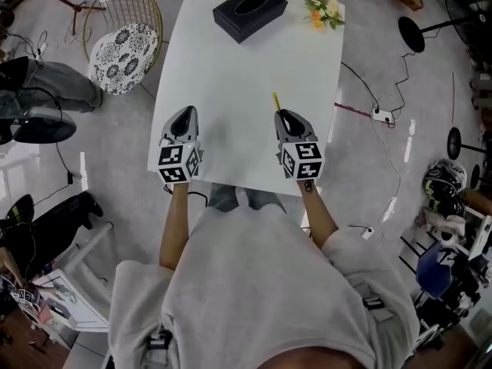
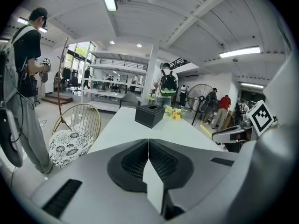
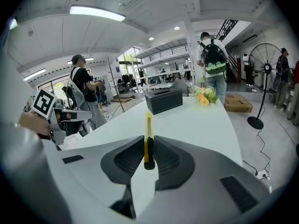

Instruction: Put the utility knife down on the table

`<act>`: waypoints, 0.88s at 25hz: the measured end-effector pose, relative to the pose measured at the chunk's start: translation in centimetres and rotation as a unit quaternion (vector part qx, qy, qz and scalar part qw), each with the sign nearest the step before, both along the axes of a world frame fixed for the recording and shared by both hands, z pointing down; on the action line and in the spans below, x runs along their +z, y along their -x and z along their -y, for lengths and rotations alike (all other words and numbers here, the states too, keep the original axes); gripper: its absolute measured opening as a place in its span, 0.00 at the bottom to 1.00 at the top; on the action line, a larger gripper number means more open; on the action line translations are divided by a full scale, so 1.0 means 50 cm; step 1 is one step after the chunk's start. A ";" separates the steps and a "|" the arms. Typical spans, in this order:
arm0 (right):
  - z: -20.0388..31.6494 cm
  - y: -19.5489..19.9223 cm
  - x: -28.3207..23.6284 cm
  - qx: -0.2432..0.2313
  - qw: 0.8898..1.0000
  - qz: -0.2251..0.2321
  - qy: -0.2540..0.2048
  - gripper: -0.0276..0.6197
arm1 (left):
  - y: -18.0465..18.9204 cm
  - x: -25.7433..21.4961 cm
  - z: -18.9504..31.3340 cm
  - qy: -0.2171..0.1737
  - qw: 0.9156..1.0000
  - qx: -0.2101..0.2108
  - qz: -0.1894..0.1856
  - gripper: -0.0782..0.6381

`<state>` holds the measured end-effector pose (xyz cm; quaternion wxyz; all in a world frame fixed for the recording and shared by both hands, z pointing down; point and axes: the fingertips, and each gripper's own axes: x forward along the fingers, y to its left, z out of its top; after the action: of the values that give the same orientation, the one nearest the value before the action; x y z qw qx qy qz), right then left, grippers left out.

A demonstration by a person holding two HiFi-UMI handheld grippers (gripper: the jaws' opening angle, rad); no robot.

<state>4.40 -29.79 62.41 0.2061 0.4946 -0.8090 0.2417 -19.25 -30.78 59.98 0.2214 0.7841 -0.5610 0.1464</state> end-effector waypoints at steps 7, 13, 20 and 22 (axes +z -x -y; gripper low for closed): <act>-0.023 0.011 0.033 -0.003 1.000 -0.007 0.022 0.17 | 0.008 0.041 -0.026 0.024 1.000 -0.002 -0.006 0.14; -0.025 0.021 0.059 -0.007 0.999 -0.011 0.036 0.17 | 0.006 0.059 -0.026 0.033 0.999 -0.001 -0.010 0.14; 0.014 0.042 0.087 -0.014 0.999 -0.018 0.046 0.17 | -0.004 0.067 -0.018 0.037 0.999 0.010 -0.006 0.14; 0.035 0.050 0.095 -0.016 0.998 -0.022 0.048 0.17 | -0.007 0.070 -0.018 0.038 0.999 0.011 -0.008 0.14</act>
<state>1.89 -31.52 67.16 0.2511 0.4761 -0.7996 0.2664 -18.91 -29.89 63.46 0.2543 0.7821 -0.5449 0.1639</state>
